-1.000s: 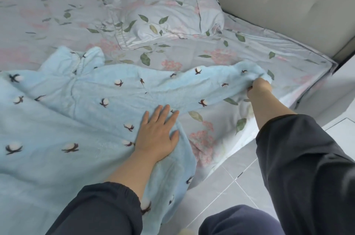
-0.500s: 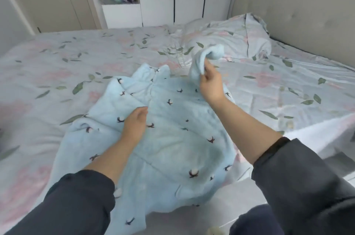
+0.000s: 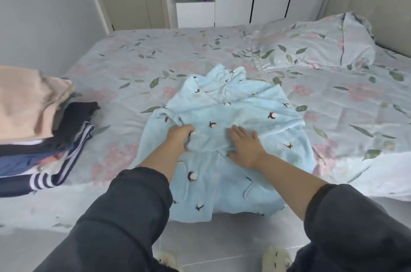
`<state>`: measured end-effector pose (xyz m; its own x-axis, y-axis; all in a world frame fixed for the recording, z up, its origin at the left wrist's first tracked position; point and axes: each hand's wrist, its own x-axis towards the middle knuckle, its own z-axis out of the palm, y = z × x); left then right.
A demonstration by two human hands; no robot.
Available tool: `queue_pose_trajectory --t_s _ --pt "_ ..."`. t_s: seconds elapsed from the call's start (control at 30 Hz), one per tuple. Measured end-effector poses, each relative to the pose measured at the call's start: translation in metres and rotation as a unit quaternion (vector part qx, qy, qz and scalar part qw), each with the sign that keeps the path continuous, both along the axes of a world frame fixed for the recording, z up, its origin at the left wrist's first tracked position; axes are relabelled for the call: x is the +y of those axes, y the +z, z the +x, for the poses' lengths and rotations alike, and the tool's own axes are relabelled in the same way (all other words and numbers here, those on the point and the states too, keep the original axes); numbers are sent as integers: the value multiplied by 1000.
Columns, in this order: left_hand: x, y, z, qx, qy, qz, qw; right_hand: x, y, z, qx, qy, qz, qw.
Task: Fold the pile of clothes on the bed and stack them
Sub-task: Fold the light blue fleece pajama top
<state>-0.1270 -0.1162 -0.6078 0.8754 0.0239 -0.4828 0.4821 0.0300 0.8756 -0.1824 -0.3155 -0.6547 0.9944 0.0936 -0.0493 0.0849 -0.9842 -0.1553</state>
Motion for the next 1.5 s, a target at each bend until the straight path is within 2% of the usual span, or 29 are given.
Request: queue_pose_trajectory --t_s 0.1,0.13,0.2,0.27,0.33,0.4,0.47,0.5,0.53,0.57,0.6,0.63,0.67,0.7,0.77,0.83,0.93,1.0,1.07,1.13,1.17,1.27,1.37,1.4,1.43,1.47,1.5 --pt "9 20 -5 -2 -21 -180 983 5 9 7 -74 -41 14 996" --pt "18 27 -7 -18 -31 -209 977 7 13 10 -113 -48 24 992" --pt "43 36 -9 -32 -46 -226 972 14 18 15 -202 -39 55 977" --pt "74 32 -14 -12 -58 -222 973 21 13 17 -235 -5 73 969" --pt "101 17 -23 41 -91 -131 986 25 3 16 -153 34 32 987" --pt "117 1 -33 103 -153 28 982 25 -11 12 -35 46 -18 998" --pt "119 -6 -35 129 -184 142 964 23 -19 11 -20 41 0 999" --pt "116 -5 -31 110 -181 207 955 23 -19 11 -30 39 15 999" --pt "110 -3 -25 74 -184 301 933 22 -19 10 -36 39 23 998" --pt "102 -1 -20 18 -191 434 880 20 -19 10 -38 42 23 998" --pt "92 -1 -16 -56 -189 571 797 19 -18 9 -38 47 19 998" --pt "80 -3 -13 -139 -180 653 722 18 -18 8 -36 53 17 998" --pt "65 -4 -11 -217 -176 676 681 18 -16 6 -34 60 20 997" --pt "49 -7 -9 -282 -184 662 669 17 -15 4 -33 66 34 997" --pt "18 -18 -6 -352 -229 617 666 14 -13 1 -35 68 103 992" --pt "-4 -35 -4 -349 -281 600 663 6 -7 -4 -37 21 215 976" --pt "-16 -73 -5 -303 -347 596 658 -17 5 -2 -105 -154 327 927" --pt "-16 -89 -2 -310 -350 600 649 -46 7 13 -152 -327 383 850" --pt "-15 -94 0 -325 -343 600 646 -77 8 29 -127 -472 434 757" --pt "-15 -96 1 -341 -332 596 647 -96 7 42 -70 -518 537 662" --pt "-15 -97 0 -346 -327 594 648 -100 6 48 -59 -513 576 633" --pt "-15 -100 0 -351 -319 594 649 -110 7 69 -48 -483 617 620" --pt "-16 -100 0 -354 -313 587 657 -130 4 80 -11 -519 637 571" --pt "-16 -100 0 -355 -311 585 660 -135 3 79 -13 -531 632 564" --pt "-16 -100 -1 -356 -309 583 661 -140 2 78 -14 -541 615 574" --pt "-16 -100 -1 -358 -308 582 662 -140 5 75 -6 -545 574 610" --pt "-16 -101 -1 -359 -307 580 664 -139 9 73 10 -541 496 679"
